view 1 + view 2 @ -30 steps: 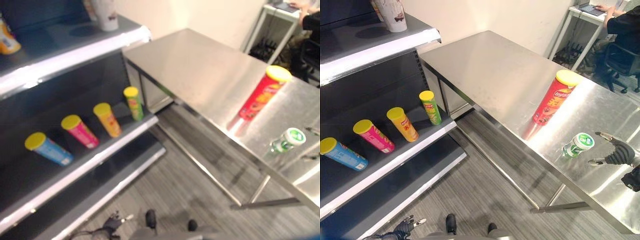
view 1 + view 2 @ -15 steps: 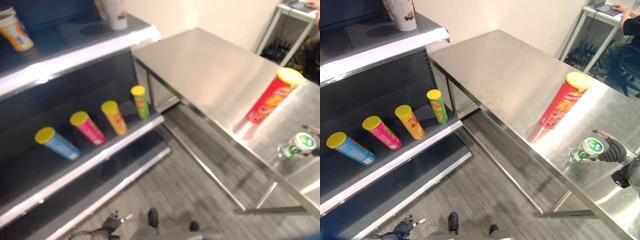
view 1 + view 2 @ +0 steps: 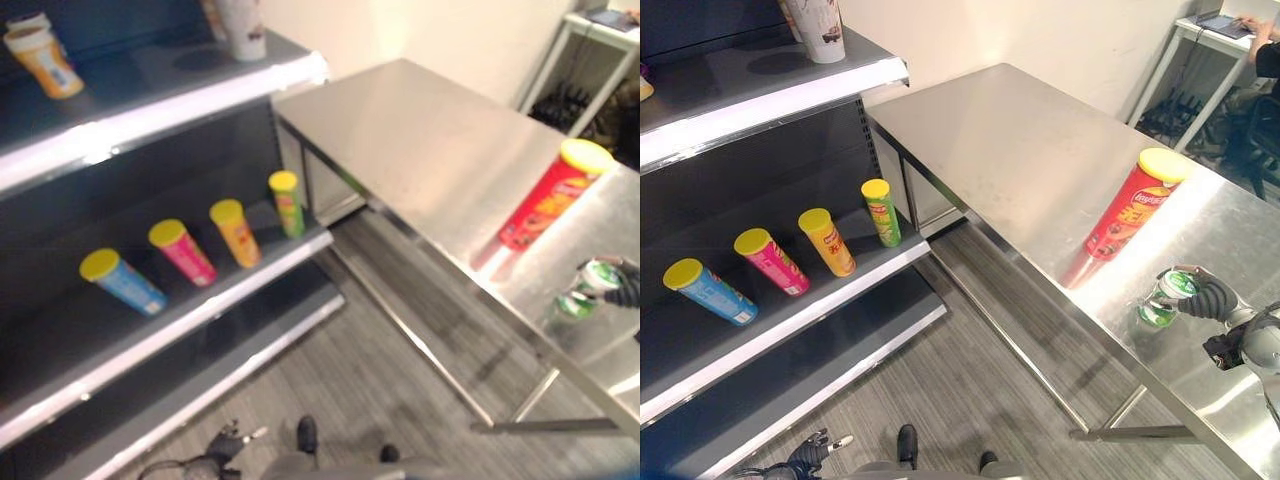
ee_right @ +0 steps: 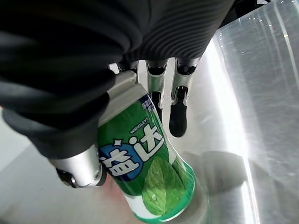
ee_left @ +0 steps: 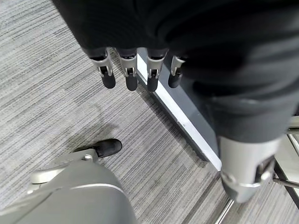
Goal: Put the goods on the table back onto the shelves and tidy them up.
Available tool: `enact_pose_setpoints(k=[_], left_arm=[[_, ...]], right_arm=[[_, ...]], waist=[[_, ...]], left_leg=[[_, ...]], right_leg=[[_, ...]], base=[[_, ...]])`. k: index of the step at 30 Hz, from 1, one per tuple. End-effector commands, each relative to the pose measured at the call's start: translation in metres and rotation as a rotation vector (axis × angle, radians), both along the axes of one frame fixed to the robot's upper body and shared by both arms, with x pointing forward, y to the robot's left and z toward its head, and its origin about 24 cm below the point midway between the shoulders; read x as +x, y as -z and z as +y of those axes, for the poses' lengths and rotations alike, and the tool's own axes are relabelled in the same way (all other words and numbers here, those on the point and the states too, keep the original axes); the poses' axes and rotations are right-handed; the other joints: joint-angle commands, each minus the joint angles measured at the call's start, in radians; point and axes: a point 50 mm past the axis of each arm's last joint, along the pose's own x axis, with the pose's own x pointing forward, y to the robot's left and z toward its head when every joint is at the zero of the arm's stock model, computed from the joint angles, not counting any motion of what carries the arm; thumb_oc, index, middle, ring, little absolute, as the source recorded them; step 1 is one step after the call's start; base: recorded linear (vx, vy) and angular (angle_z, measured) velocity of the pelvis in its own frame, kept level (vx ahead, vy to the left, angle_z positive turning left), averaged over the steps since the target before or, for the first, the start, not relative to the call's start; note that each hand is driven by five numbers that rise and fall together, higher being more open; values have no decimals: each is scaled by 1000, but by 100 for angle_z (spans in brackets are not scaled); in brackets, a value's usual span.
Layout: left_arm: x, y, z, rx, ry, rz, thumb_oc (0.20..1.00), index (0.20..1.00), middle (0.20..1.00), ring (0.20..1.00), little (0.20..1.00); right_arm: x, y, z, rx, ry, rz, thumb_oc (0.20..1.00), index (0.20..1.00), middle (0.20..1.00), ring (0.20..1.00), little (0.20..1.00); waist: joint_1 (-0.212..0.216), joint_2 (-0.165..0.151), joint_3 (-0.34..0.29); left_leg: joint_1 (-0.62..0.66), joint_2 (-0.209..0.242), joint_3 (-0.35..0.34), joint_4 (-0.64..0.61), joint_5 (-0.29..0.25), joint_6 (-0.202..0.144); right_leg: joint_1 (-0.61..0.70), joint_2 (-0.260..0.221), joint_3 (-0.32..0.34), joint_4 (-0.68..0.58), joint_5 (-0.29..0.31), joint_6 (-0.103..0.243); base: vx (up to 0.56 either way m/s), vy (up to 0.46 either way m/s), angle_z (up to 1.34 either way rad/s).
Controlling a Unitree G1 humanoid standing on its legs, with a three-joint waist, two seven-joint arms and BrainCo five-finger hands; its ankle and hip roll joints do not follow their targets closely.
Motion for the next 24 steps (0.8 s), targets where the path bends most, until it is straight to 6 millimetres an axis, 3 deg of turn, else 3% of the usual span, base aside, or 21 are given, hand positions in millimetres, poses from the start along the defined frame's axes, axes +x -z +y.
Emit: enact_pose_setpoints(k=[1, 3, 4, 5, 6, 10, 13, 17, 19, 23, 24], left_arm=[[33, -12, 10, 23, 1, -99, 1000, 1000, 1000, 1000, 1000], [34, -12, 11, 26, -7, -105, 1000, 1000, 1000, 1000, 1000], [34, -13, 13, 30, -15, -110, 1000, 1000, 1000, 1000, 1000], [34, -13, 13, 30, -14, -110, 1000, 1000, 1000, 1000, 1000], [33, -13, 13, 31, -14, -110, 1000, 1000, 1000, 1000, 1000], [33, -13, 13, 31, -11, -111, 1000, 1000, 1000, 1000, 1000], [37, -14, 9, 22, -3, -135, 1000, 1000, 1000, 1000, 1000], [39, -14, 6, 28, 9, -143, 1000, 1000, 1000, 1000, 1000], [41, -15, 5, 32, 2, -155, 1000, 1000, 1000, 1000, 1000], [48, -20, 5, 27, -20, -196, 1000, 1000, 1000, 1000, 1000], [53, -21, 2, 16, -22, -213, 1000, 1000, 1000, 1000, 1000]], right_arm=[[22, -32, 23, -4, -113, -156, 200, 200, 200, 200, 200], [23, -45, 34, -2, -173, -197, 200, 200, 200, 200, 200], [22, -61, 50, 12, -266, -255, 200, 200, 200, 200, 200], [21, -62, 50, 12, -265, -255, 200, 200, 200, 200, 200], [20, -79, 70, 20, -375, -309, 200, 200, 200, 200, 200], [18, -96, 89, 37, -484, -366, 200, 200, 200, 200, 200], [21, -128, 126, 80, -653, -525, 200, 200, 200, 200, 200], [26, -151, 150, 55, -727, -687, 200, 200, 200, 200, 200], [32, -161, 154, 24, -712, -760, 200, 200, 200, 200, 200], [39, -180, 154, 14, -671, -874, 200, 200, 200, 200, 200], [40, -190, 147, -16, -618, -920, 200, 200, 200, 200, 200]], waist=[[59, -22, 24], [56, -22, 24], [54, -21, 22], [55, -20, 22], [54, -21, 19], [56, -19, 15], [76, -16, 2], [107, -17, -8], [125, -21, -5], [154, -40, 27], [166, -52, 46]], left_leg=[[150, 103, 30, 9, -177, -102], [150, 104, 29, 9, -176, -103], [150, 107, 27, 9, -176, -106], [150, 108, 26, 9, -176, -106], [151, 110, 27, 9, -176, -107], [153, 112, 26, 9, -175, -110], [152, 123, 9, 9, -168, -115], [142, 133, -32, 9, -159, -122], [129, 137, -65, 15, -148, -125], [23, 119, -102, 166, -169, -135], [-29, 129, -53, 205, -153, -138]], right_leg=[[-76, -31, -25, 7, 0, 54], [-75, -30, -27, 7, -2, 53], [-74, -29, -29, 7, -4, 52], [-74, -29, -29, 7, -4, 52], [-73, -27, -30, 7, -6, 52], [-69, -25, -34, 7, -9, 50], [-57, -18, -48, 7, -20, 42], [-43, -5, -73, 7, -39, 28], [-38, 0, -86, 9, -47, 15], [-29, -6, -120, 11, -61, -6], [-18, -24, -178, 10, -62, -6]], base=[[0, 0, 0], [2, -17, 0], [0, 0, 0], [6, -43, 1], [0, 0, 0], [4, -19, 1], [18, -63, 4], [21, -78, 22], [-6, -98, 42], [-79, -36, 52], [-78, 44, 120]])
